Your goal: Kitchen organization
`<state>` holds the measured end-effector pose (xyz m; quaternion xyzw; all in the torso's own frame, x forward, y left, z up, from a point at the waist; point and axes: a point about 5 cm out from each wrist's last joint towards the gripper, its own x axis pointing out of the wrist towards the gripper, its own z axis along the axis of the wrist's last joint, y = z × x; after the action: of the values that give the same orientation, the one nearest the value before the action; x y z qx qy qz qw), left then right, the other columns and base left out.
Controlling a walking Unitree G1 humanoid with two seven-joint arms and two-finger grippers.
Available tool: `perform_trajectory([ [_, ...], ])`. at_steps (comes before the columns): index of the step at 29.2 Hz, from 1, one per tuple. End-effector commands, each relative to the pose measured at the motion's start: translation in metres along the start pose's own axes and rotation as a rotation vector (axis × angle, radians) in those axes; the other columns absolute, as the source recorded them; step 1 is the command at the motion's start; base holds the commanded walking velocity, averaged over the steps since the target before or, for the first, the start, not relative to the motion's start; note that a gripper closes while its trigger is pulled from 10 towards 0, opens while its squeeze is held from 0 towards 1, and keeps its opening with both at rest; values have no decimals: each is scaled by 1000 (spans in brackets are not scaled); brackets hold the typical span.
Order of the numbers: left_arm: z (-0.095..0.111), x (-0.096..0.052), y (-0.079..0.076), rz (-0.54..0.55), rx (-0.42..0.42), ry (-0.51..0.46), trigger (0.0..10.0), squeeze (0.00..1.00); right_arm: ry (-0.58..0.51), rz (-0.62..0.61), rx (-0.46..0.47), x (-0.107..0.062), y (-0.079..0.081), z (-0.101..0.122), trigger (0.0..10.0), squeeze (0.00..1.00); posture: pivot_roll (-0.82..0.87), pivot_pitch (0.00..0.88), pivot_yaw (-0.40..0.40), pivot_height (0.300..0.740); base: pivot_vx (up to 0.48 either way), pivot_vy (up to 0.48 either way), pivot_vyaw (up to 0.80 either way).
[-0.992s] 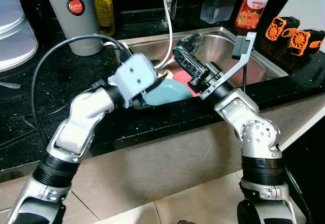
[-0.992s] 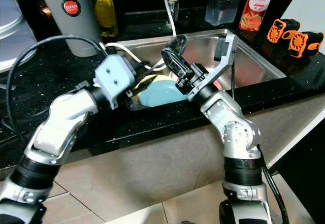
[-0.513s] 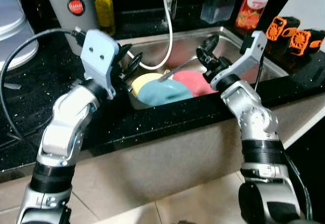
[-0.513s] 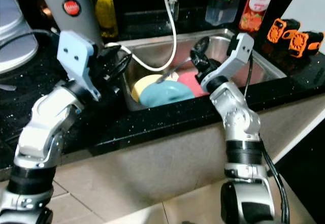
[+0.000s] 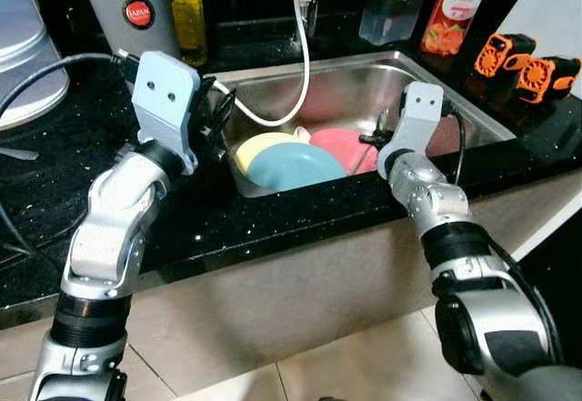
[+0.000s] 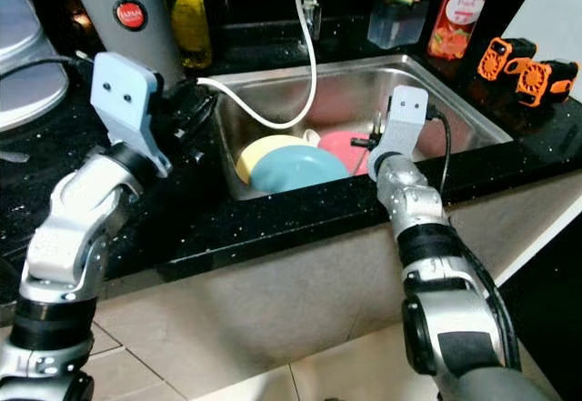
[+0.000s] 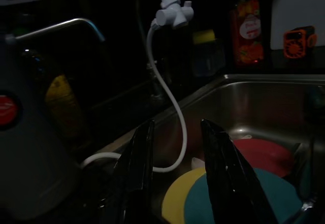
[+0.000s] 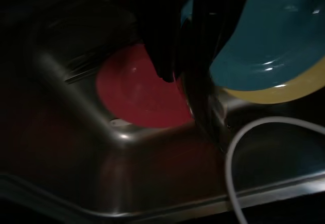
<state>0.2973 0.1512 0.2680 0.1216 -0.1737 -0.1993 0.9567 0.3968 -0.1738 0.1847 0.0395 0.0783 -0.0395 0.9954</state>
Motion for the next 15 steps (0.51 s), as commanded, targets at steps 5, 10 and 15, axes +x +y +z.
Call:
perform_trajectory([
  [5, -3, -1, -2, 6, -4, 18, 10000, 0, -140, -55, 6, 1, -8, 17, 10000, 1000, 153, 0, -46, 740, 0, 0, 0],
  [10, -5, 1, -2, 20, 4, 37, 10000, 0, -312, -59, 79, -5, -16, 42, 10000, 0, 145, 0, -37, 740, 0, 0, 0],
  [15, -14, 1, 11, 115, 43, 98, 10000, 0, -450, 8, 141, -18, -22, 65, 10000, 0, 142, 0, -33, 740, 0, 0, 0],
])
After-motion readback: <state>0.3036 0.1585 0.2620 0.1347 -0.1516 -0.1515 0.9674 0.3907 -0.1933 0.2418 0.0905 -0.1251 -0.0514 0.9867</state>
